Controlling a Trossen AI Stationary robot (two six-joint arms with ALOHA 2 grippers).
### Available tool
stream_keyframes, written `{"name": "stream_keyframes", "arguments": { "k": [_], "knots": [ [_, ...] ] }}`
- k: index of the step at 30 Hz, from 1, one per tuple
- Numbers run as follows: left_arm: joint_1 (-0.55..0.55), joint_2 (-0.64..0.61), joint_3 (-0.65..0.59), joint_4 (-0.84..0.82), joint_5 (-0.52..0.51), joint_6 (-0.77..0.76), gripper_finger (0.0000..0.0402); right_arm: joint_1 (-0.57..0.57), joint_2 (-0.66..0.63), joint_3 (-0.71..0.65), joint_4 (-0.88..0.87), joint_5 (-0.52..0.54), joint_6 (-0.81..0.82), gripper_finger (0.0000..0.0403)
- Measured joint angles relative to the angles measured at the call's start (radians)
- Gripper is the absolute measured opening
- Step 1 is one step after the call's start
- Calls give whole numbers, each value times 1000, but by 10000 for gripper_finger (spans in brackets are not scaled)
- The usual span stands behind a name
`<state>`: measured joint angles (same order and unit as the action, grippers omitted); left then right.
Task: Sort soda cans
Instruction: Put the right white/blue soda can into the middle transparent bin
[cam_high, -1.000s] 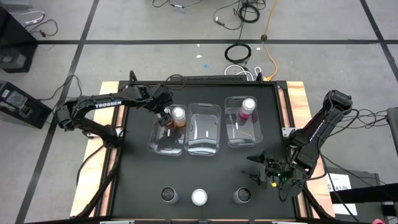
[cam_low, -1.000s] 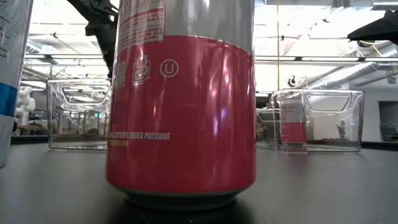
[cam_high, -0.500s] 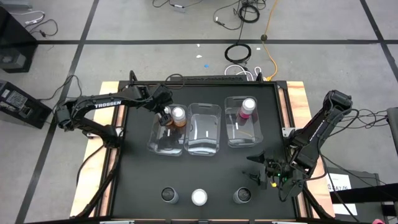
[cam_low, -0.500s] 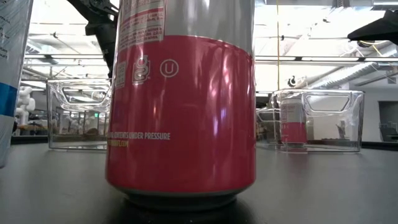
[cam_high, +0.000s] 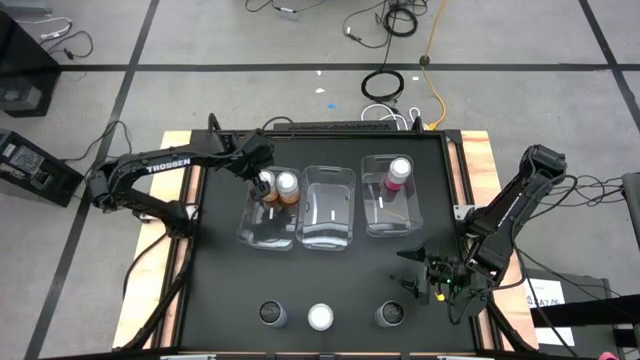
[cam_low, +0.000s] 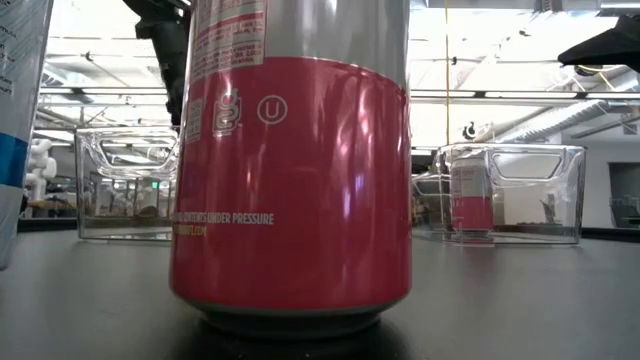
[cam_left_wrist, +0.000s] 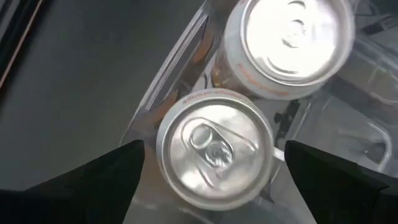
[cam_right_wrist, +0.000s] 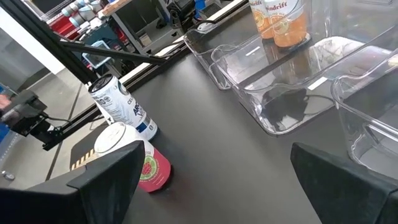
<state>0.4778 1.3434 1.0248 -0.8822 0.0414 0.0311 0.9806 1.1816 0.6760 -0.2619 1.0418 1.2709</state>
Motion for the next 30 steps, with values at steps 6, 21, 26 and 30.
{"name": "stream_keyframes", "arguments": {
  "k": [6,21,26,30],
  "knots": [
    [0,-40,59,-89,10,-24,395,0,0,0,-2,0,-2,396],
    [-75,-364,99,-165,27,-282,395,0,0,0,3,0,-56,396],
    [-178,-416,98,-213,20,-394,395,0,0,0,3,0,-53,396],
    [-298,-449,49,-201,-51,-526,395,0,0,0,3,0,-53,396]
  ]
}}
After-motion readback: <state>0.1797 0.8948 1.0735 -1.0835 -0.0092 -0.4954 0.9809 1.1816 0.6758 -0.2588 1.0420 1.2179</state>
